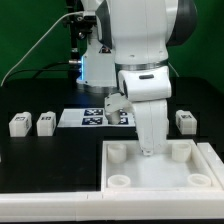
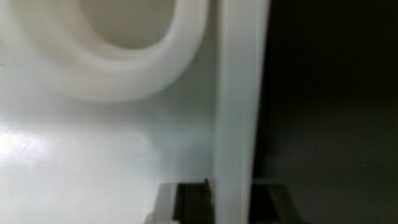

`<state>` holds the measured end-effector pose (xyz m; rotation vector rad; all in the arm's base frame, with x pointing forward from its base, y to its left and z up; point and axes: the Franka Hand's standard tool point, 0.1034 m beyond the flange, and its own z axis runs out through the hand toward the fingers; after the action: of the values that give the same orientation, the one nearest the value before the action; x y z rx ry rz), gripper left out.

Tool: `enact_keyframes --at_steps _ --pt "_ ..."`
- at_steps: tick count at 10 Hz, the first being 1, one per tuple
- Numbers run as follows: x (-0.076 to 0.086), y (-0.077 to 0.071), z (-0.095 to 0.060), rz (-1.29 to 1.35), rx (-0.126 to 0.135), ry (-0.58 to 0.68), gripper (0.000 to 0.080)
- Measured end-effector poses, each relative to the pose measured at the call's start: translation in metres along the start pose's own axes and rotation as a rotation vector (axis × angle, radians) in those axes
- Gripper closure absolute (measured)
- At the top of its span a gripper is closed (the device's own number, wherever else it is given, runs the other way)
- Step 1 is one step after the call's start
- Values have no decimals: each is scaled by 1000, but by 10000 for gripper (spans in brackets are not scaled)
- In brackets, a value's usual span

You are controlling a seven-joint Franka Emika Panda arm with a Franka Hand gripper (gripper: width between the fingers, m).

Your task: Assemble one leg

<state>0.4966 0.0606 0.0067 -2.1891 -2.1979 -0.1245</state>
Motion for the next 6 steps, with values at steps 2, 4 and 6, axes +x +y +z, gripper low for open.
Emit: enact_keyframes --at_steps 2,4,6 --pt "-1 0 1 1 1 -1 742" --pt "-1 -1 1 2 2 -1 467" --pt "-2 -1 1 3 2 -1 187"
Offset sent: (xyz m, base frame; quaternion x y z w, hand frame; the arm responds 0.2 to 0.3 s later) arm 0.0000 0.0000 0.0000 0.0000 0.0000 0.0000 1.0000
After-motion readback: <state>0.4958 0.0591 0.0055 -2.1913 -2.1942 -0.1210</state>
